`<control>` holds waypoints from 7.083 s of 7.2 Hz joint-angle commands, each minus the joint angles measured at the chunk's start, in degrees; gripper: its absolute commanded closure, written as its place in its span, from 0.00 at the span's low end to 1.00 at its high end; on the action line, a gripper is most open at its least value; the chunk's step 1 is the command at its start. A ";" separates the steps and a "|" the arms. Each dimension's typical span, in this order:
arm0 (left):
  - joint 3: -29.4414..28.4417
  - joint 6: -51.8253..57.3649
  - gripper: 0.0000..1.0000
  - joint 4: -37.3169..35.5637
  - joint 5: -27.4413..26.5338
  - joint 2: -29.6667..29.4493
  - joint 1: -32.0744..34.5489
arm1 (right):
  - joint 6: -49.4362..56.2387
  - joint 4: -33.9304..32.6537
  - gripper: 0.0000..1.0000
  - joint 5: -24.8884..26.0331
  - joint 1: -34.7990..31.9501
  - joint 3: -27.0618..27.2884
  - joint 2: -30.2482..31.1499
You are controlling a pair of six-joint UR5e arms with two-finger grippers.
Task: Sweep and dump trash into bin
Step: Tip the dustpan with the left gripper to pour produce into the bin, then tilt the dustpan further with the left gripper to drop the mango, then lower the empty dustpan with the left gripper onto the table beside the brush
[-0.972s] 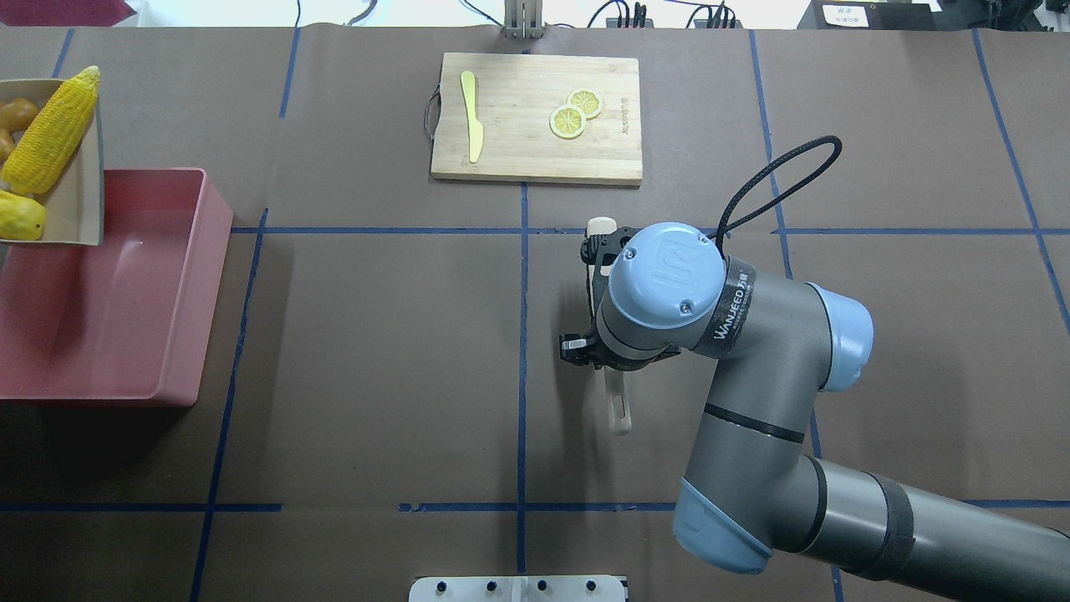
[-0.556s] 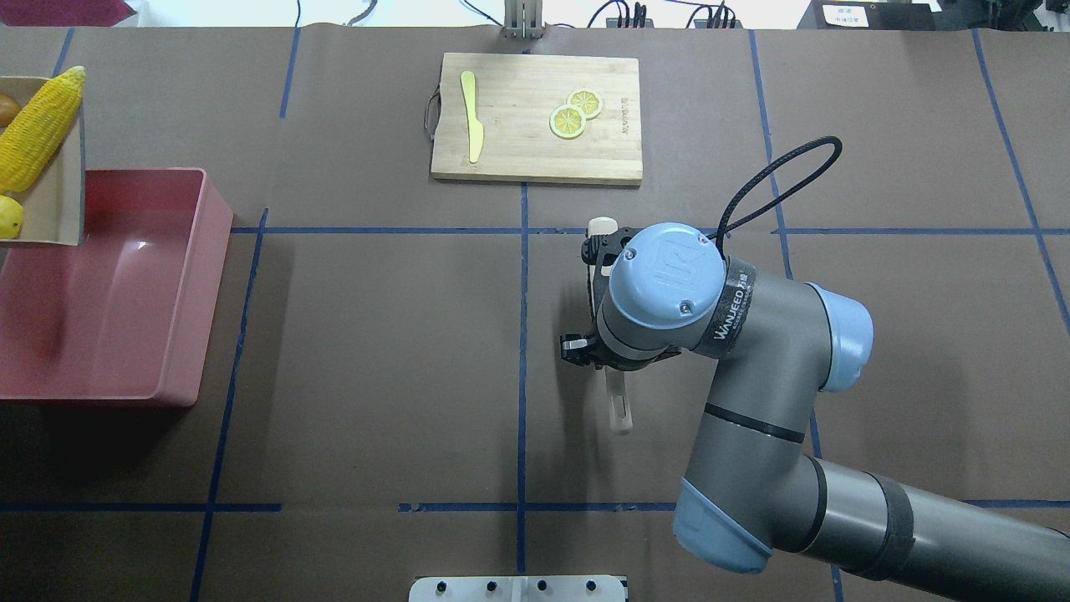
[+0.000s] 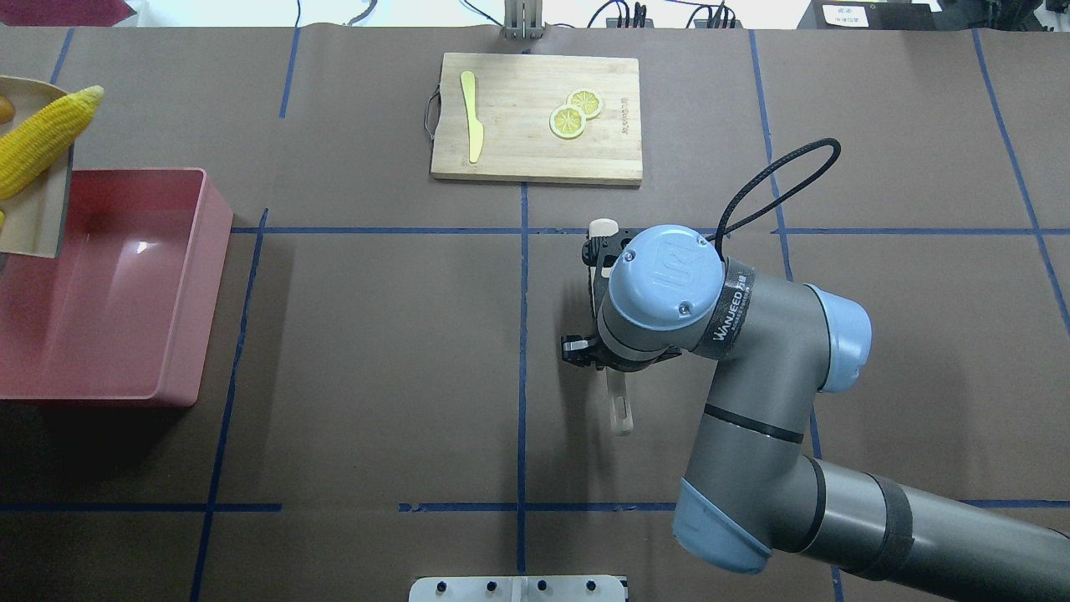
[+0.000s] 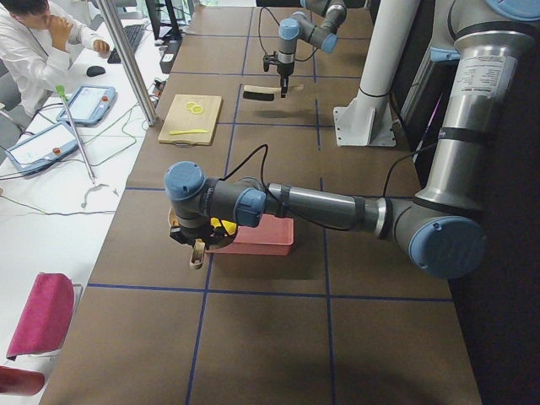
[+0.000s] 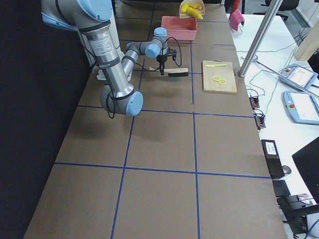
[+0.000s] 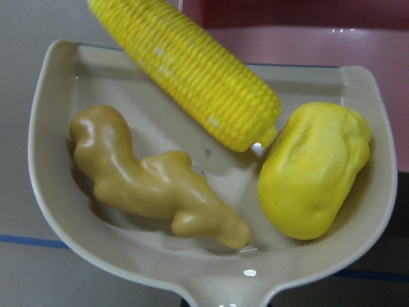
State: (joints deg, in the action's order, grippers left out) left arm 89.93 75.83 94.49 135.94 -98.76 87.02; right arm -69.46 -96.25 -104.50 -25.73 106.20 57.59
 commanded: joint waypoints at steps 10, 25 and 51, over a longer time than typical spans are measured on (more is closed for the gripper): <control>10.09 3.00 1.00 -9.86 -16.06 0.41 0.88 | -0.06 0.27 1.00 0.00 0.33 -0.03 0.07; 12.72 -17.07 1.00 -16.28 -7.64 -2.23 -1.76 | -0.15 0.45 1.00 0.00 0.42 0.06 -0.02; 6.84 -57.55 0.42 20.29 -10.87 -14.97 -51.07 | -0.59 0.45 1.00 -0.35 -0.19 1.91 -0.02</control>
State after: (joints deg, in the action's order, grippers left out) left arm 97.10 18.26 114.75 125.08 -113.34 36.13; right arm -70.04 -95.80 -104.84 -25.86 108.13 57.51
